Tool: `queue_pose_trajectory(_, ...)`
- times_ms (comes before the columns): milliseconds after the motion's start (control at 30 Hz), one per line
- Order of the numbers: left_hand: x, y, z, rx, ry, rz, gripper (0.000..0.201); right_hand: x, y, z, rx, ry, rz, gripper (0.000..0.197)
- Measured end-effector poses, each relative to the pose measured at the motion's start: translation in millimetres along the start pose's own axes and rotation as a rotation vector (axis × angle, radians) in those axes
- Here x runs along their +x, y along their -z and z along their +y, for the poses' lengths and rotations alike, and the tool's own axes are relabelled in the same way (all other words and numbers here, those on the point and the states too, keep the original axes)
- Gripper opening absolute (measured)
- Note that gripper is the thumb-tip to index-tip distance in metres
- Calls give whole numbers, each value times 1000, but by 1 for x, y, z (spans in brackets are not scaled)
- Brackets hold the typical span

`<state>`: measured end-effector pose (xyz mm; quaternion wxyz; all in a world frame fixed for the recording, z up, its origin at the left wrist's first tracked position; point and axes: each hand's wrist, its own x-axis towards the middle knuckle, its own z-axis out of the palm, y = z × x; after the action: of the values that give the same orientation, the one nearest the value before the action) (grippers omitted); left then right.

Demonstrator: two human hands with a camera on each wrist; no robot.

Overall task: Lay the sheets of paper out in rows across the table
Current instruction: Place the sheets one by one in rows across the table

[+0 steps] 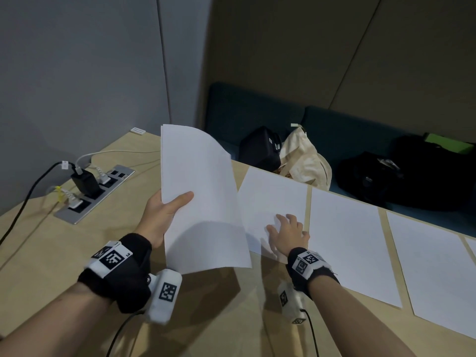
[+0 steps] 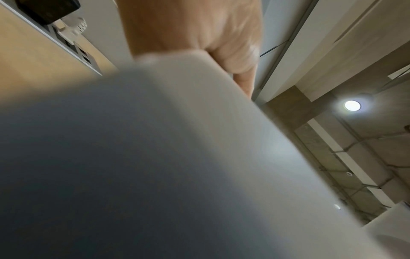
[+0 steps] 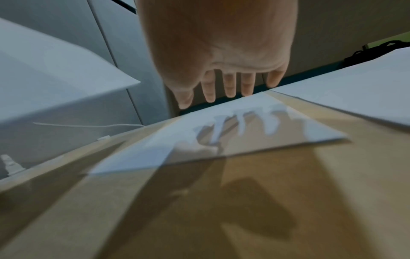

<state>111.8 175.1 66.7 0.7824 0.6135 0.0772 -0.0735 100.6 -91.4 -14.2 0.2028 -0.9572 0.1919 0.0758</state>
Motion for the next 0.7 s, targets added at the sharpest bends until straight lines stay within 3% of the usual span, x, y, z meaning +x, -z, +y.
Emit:
queue_pose_trajectory(67,-1,-3,2,-2,-1,-41,32,1,7,-10,251,72,-45,44)
queue_pose_trajectory(167,0,-7,7,-11,-9,-121,23,-6,20,-33,582,102,-312,54)
queue_pose_trajectory(300,4,-3,13,-55,-31,-254,76,-14,29,-54,804,24,-590,58)
queue_pose_trajectory(433,4,2,18,-68,-18,-295,82,-21,33,-62,961,52,-704,41)
queue_pose_trajectory(533,3,4,18,1,-23,-184,52,-17,35,-60,1150,92,-519,19)
queue_pose_trajectory(600,2,6,15,21,-1,-77,40,-13,38,-59,1073,129,-284,24)
queue_pose_trajectory(700,3,10,6,61,28,5,37,-11,40,-62,927,111,15,17)
